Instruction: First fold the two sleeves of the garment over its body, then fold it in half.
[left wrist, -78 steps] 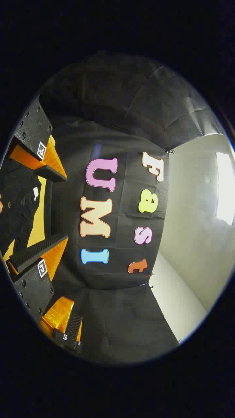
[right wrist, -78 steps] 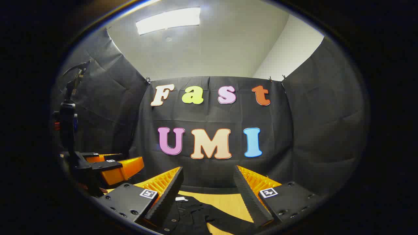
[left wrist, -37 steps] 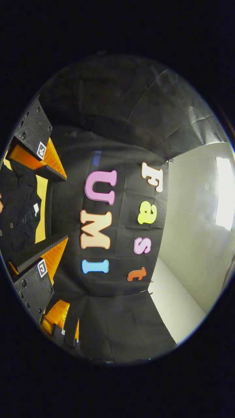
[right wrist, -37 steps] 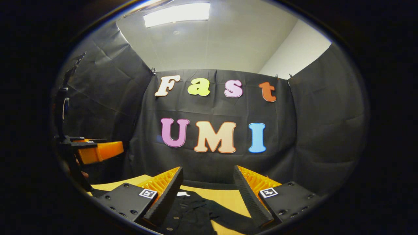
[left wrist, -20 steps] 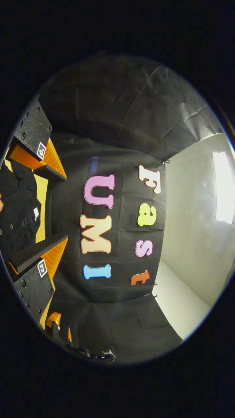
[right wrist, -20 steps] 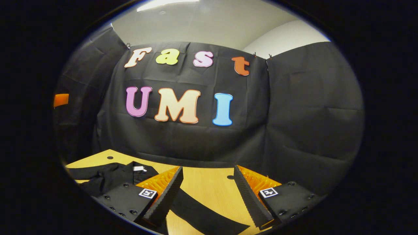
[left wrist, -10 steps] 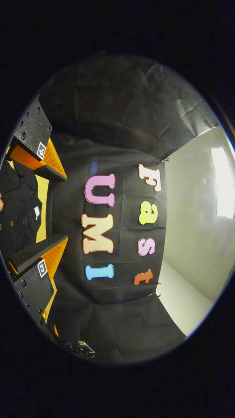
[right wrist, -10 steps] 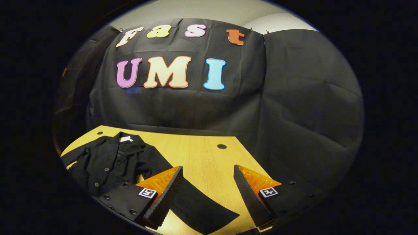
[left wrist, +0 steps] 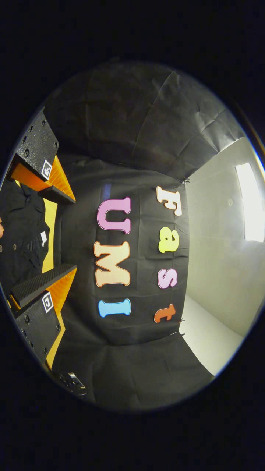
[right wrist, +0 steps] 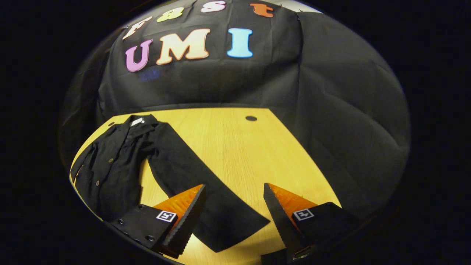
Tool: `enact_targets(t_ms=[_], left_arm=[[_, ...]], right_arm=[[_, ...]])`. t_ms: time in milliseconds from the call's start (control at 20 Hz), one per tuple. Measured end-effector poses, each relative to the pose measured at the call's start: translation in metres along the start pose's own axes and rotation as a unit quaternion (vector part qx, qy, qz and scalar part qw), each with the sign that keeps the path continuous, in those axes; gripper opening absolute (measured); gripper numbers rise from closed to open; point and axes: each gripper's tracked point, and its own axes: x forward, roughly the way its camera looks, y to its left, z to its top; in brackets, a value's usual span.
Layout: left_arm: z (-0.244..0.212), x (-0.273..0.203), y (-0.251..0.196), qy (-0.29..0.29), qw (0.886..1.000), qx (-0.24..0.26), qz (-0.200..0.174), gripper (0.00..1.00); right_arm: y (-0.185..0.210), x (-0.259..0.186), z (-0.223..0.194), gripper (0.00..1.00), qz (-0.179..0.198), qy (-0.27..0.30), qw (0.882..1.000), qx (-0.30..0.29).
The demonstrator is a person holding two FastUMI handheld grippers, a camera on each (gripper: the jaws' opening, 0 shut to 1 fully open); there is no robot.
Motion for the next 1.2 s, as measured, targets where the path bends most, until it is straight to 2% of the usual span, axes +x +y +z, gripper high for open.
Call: enact_targets(t_ms=[450, 550, 650, 750, 800, 900, 950, 1000, 1100, 1200], left_arm=[[0.001, -0.005, -0.006, -0.006, 1.000, 0.012, 0.018, 0.95], [-0.003, -0.003, -0.001, -0.002, 1.000, 0.013, 0.022, 0.94], [-0.008, 0.000, 0.003, 0.004, 1.000, 0.012, 0.025, 0.94], [-0.013, 0.003, 0.007, 0.011, 1.000, 0.009, 0.022, 0.94], [-0.014, 0.004, 0.009, 0.013, 1.000, 0.009, 0.020, 0.95], [-0.013, 0.011, 0.017, 0.012, 1.000, 0.014, 0.016, 0.95], [-0.011, 0.014, 0.023, 0.008, 1.000, 0.018, 0.018, 0.95], [-0.008, 0.018, 0.029, 0.003, 1.000, 0.020, 0.019, 0.94], [-0.004, 0.023, 0.039, -0.004, 0.999, 0.026, 0.020, 0.94], [-0.002, 0.027, 0.048, -0.007, 0.999, 0.031, 0.020, 0.94]], right_arm=[[-0.016, 0.026, -0.066, 1.00, 0.004, 0.102, 0.995, 0.003], [-0.015, 0.026, -0.064, 1.00, 0.013, 0.102, 0.995, 0.019], [-0.009, 0.027, -0.066, 0.95, 0.026, 0.104, 0.994, 0.019], [0.005, 0.025, -0.064, 0.72, 0.046, 0.097, 0.994, 0.008], [0.010, 0.026, -0.066, 0.53, 0.054, 0.093, 0.994, 0.009], [0.012, 0.028, -0.067, 0.15, 0.043, 0.090, 0.995, 0.025], [0.013, 0.031, -0.066, 0.13, 0.038, 0.092, 0.994, 0.035], [0.014, 0.029, -0.066, 0.05, 0.031, 0.094, 0.994, 0.044], [0.014, 0.024, -0.057, 0.03, 0.019, 0.086, 0.994, 0.059], [0.020, 0.019, -0.035, 0.03, 0.020, 0.054, 0.995, 0.083]])
